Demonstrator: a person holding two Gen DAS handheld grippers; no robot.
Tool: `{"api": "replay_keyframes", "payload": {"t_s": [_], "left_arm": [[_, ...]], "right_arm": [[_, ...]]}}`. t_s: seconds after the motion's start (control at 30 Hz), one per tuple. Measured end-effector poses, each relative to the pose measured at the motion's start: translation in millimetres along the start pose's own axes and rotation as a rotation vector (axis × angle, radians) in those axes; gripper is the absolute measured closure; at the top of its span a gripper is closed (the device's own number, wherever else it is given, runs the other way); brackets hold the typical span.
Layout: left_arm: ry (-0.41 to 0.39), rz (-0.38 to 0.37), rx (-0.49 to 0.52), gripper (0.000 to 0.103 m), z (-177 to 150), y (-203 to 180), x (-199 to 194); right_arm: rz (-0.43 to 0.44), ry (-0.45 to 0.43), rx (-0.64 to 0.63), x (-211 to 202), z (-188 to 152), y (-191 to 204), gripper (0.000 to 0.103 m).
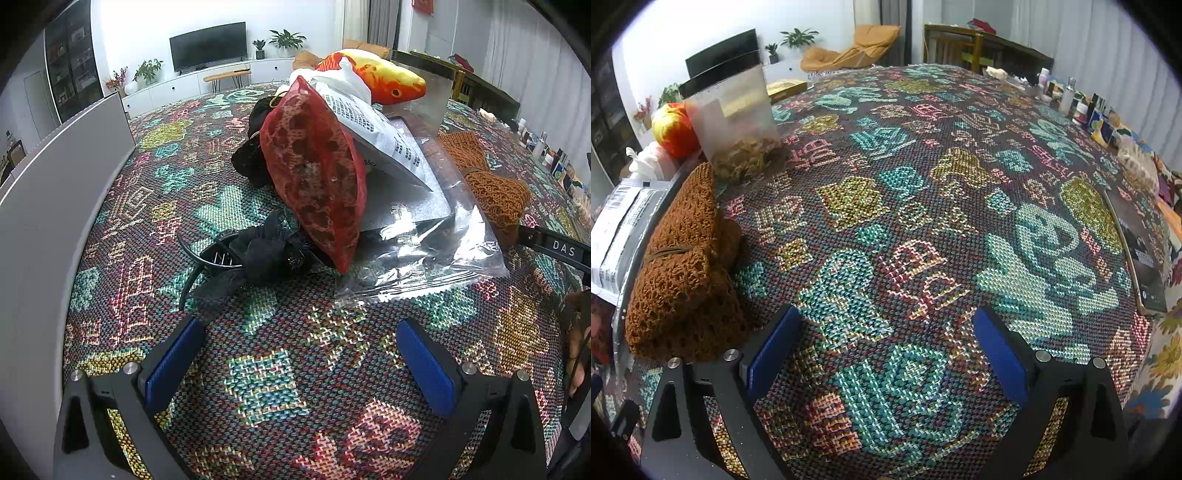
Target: Organize soft objects
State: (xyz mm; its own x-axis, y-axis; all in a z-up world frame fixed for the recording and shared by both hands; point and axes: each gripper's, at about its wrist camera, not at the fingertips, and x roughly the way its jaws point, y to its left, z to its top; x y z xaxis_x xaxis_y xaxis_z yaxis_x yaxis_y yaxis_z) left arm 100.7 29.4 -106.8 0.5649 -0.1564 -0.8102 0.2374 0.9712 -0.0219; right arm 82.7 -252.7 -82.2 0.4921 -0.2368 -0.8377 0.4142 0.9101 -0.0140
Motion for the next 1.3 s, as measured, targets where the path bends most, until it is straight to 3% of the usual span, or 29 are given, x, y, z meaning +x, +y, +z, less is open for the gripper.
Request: {"api": "replay_keyframes", "payload": {"t_s": [1.13,1.2,1.3], "left_arm": [[0.001,-0.002,0.0,0.0,-0.2,0.9,-0.3],[0.001,-0.002,0.0,0.0,-0.2,0.8,-0.3],[0.0,-0.003,0.0,0.0,-0.2,1.0,-0.2]], "right_arm": [[0.001,0.0,0.003,1.2,0.2,-0.3,0.006],[0.024,0.0,0.015,0.2,1.0,-3.3,0.006],[0.13,-0.029,0.121,-4.1,2.9,-21.8,0.007]]}}
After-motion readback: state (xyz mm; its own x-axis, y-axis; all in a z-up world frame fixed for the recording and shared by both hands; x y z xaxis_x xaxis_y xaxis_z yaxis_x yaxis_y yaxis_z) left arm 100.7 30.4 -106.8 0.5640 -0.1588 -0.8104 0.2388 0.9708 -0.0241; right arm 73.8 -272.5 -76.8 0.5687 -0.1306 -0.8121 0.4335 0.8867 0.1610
